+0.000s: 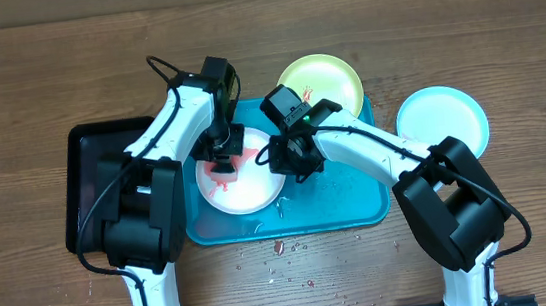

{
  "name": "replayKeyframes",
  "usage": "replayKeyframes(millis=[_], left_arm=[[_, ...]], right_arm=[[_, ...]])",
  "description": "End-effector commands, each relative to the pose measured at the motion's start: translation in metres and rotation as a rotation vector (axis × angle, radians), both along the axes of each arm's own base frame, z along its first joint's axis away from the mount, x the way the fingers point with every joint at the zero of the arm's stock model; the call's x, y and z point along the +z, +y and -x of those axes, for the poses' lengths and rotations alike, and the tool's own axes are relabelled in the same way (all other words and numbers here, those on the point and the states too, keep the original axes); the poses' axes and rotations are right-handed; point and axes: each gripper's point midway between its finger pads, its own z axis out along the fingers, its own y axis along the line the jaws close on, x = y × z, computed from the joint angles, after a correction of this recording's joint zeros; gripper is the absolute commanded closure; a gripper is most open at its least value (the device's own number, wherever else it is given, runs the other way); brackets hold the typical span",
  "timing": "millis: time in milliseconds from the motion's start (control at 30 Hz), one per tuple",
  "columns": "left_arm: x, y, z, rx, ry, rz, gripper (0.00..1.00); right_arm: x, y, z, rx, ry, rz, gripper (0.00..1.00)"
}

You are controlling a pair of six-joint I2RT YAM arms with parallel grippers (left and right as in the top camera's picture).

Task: Clean dirty plates on tray and stack at the side
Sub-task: 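Lower the sponge with the left gripper onto the white plate, then scrub the white plate with the sponge while right gripper holds rim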

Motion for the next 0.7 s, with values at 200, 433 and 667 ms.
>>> replayKeyframes(millis=[200,433,667], left_arm=[[-0.008,-0.059,0.080,-0.413,0.292,0.491,0.96],[-0.042,0.024,0.018,0.104,0.094,-0.100,0.96],[-0.024,0.068,-0.015,0.400,-0.114,-0.357,0.96]], right_arm=[[-0.002,0.002,-0.001,-0.003,-0.009,0.003,0.96],[-0.002,0.002,-0.001,0.000,-0.010,0.004,0.96],[-0.003,0.001,0.000,0.004,-0.008,0.007,0.96]])
